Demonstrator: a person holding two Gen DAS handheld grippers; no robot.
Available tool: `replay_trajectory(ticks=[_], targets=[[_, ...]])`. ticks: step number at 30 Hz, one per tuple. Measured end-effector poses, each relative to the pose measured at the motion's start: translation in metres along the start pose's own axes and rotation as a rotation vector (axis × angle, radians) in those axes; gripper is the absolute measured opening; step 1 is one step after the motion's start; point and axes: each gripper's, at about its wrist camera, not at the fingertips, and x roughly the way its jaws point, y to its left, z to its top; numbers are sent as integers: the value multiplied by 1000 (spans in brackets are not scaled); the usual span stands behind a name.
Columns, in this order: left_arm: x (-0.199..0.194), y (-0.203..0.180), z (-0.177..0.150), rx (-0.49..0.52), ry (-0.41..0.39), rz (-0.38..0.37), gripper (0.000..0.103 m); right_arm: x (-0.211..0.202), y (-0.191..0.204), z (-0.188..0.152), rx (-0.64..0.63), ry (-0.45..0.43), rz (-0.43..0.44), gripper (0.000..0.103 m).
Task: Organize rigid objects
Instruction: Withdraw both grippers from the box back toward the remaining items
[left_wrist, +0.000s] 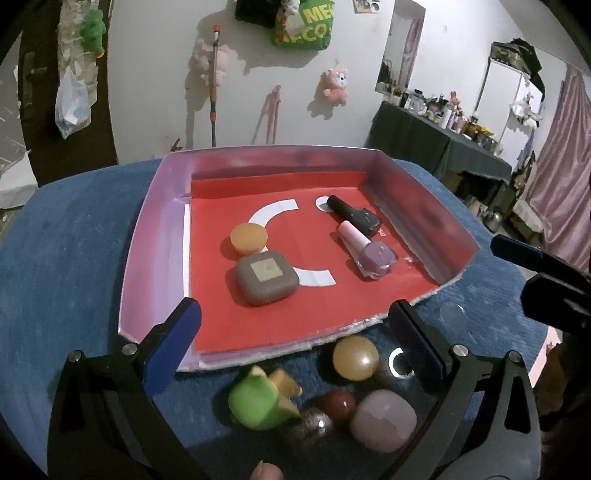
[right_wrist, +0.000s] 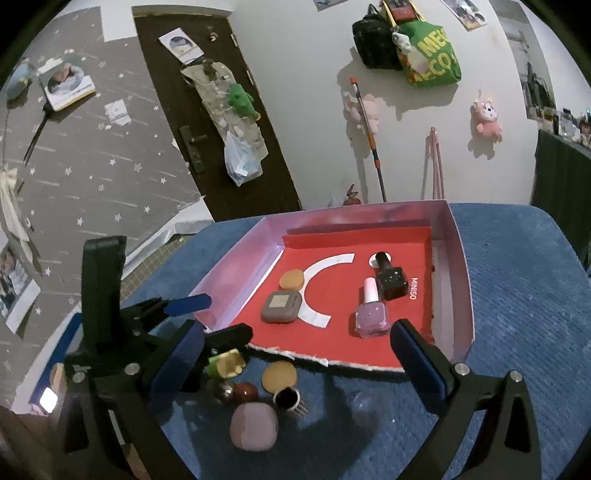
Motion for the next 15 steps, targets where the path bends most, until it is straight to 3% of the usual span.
replay_trajectory(ticks=[15], targets=[[-21,-6,-42,-14,-1,27,103,-12,17,-43,-72,-25,-106,103]])
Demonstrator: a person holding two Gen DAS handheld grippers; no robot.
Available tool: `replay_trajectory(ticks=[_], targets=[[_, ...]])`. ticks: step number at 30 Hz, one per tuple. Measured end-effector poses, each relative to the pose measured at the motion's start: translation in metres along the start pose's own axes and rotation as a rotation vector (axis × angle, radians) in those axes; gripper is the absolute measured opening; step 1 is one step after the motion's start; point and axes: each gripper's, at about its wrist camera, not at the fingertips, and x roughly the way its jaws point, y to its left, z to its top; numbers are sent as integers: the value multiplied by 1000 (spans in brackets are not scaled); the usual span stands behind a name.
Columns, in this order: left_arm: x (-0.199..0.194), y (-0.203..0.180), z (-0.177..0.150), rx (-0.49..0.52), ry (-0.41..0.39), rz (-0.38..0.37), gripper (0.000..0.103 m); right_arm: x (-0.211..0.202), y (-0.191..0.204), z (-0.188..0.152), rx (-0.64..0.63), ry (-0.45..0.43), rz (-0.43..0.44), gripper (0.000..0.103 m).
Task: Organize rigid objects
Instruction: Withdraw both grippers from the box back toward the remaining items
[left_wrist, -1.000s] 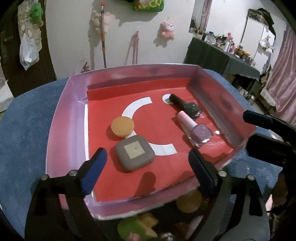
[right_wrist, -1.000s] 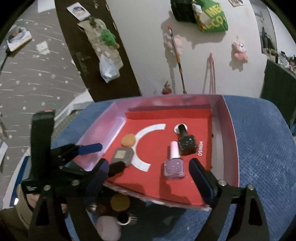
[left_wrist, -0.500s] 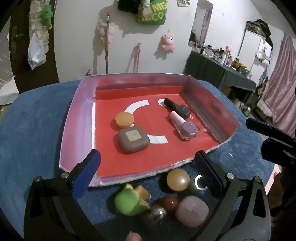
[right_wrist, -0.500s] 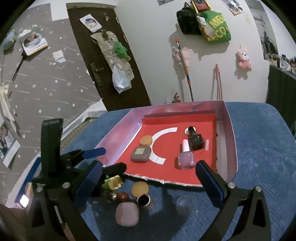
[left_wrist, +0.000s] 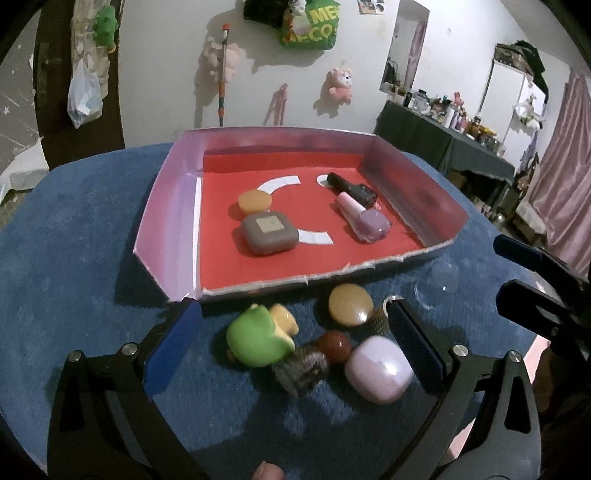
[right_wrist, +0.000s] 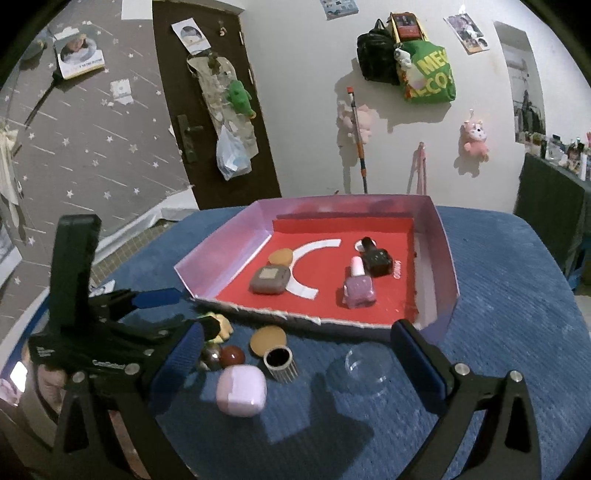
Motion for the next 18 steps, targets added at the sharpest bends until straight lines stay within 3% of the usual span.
replay_trajectory(ticks=[18], targets=[[-13,2,-42,-41,24,-15,103,1,2,-47,58,71,-22,103]])
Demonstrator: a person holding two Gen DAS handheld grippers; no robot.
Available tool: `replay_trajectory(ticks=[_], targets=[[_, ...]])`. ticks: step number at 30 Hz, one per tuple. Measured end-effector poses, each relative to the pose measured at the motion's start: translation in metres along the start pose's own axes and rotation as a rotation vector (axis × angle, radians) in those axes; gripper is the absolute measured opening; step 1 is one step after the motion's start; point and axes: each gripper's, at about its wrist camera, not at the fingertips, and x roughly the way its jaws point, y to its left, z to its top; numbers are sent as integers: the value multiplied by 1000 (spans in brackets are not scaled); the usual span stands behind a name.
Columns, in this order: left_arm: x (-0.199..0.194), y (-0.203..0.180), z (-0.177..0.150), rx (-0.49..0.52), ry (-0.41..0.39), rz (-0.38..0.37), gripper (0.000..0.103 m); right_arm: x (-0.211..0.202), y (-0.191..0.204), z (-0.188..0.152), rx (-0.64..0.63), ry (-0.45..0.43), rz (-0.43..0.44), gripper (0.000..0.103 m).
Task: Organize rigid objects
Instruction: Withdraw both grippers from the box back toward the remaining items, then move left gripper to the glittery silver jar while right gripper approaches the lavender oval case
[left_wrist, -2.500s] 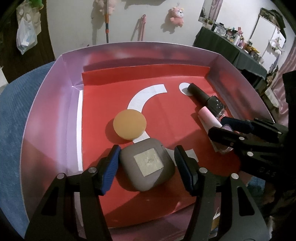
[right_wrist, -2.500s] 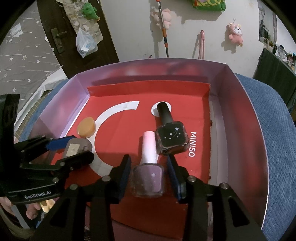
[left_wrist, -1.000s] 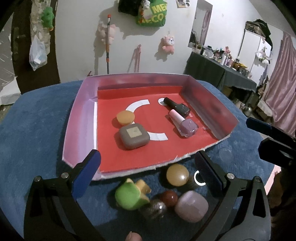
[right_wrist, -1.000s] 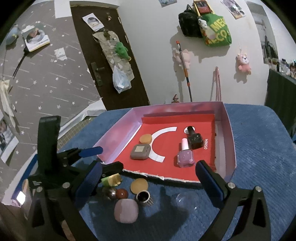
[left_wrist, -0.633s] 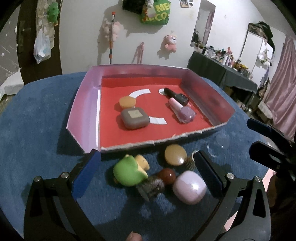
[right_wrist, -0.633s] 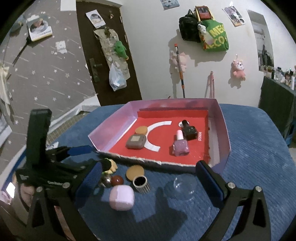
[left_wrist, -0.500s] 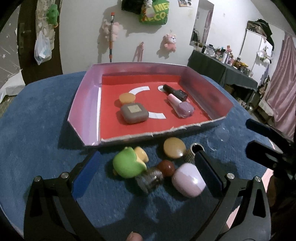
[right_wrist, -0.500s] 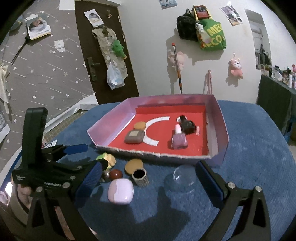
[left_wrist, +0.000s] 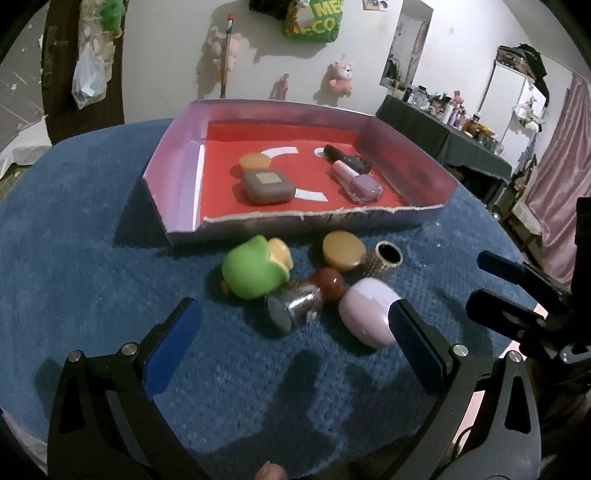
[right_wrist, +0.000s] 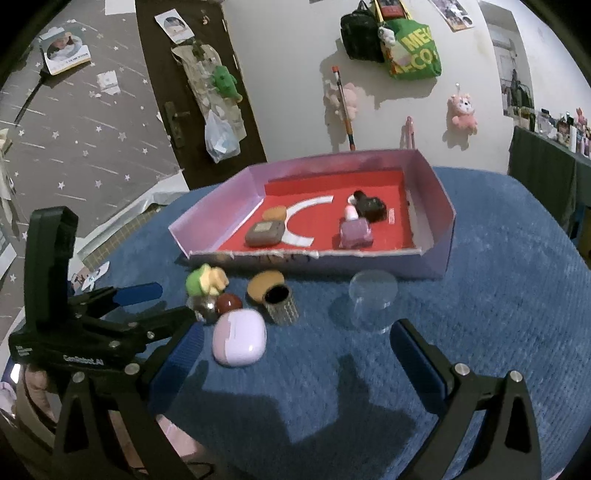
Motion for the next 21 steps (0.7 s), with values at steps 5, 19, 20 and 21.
replay_trajectory(ticks=[5,19,20,21], targets=[[-1,4,-14,-13,4,38,103,6,-3,-14,13,39,-15,103],[10,6,-29,-1,43,54,103,18,1,-34,21,88,-20,103],[11,6,-29,-2,41,54,103,18,2,-35,18,87,-22,103],[11,7,-29,-1,38,57,103,18,1,-35,19,85,-23,103]])
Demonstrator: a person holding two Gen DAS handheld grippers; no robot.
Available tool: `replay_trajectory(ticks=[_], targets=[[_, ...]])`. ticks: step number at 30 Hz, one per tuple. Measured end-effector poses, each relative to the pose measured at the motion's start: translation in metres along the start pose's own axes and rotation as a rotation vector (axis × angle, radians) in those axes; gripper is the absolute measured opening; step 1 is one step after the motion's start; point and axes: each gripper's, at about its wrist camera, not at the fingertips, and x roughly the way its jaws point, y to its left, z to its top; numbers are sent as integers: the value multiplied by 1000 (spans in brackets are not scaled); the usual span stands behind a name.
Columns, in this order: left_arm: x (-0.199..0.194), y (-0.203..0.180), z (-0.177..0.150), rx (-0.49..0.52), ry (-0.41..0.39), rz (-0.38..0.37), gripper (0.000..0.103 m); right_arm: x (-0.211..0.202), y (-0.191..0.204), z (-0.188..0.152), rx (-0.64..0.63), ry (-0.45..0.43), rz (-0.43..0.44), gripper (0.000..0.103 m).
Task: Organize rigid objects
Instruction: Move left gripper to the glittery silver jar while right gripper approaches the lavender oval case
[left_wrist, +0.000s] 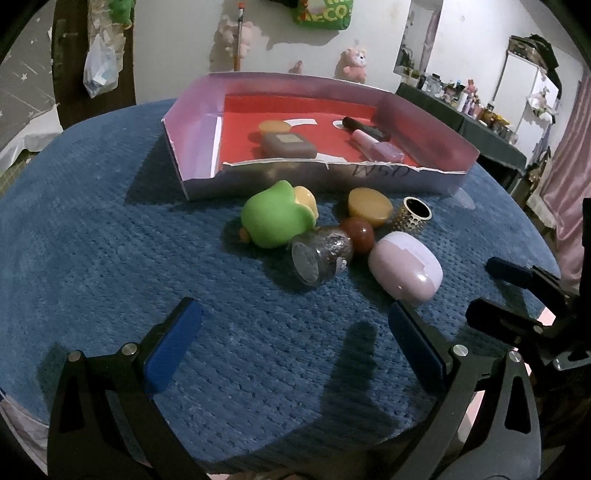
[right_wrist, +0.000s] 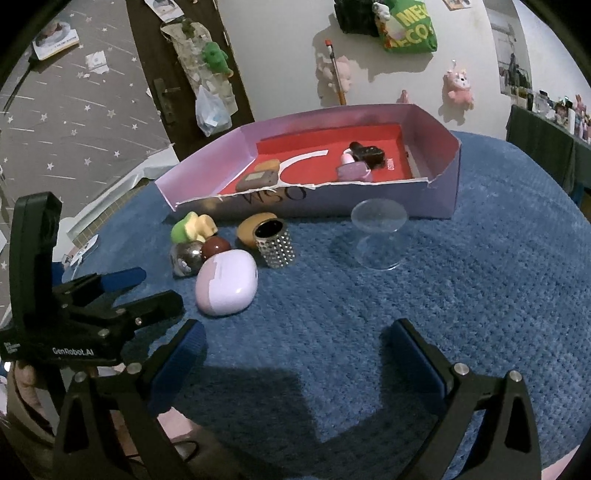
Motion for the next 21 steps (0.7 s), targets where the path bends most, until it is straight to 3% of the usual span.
replay_trajectory(ticks=[6,21], targets=[[3,-6,-1,43,4,43,103,1,1,0,-6,-4,-7,103],[0,-3,-3,35,-20,11,103,4,5,2,-24,-9,-24,97]])
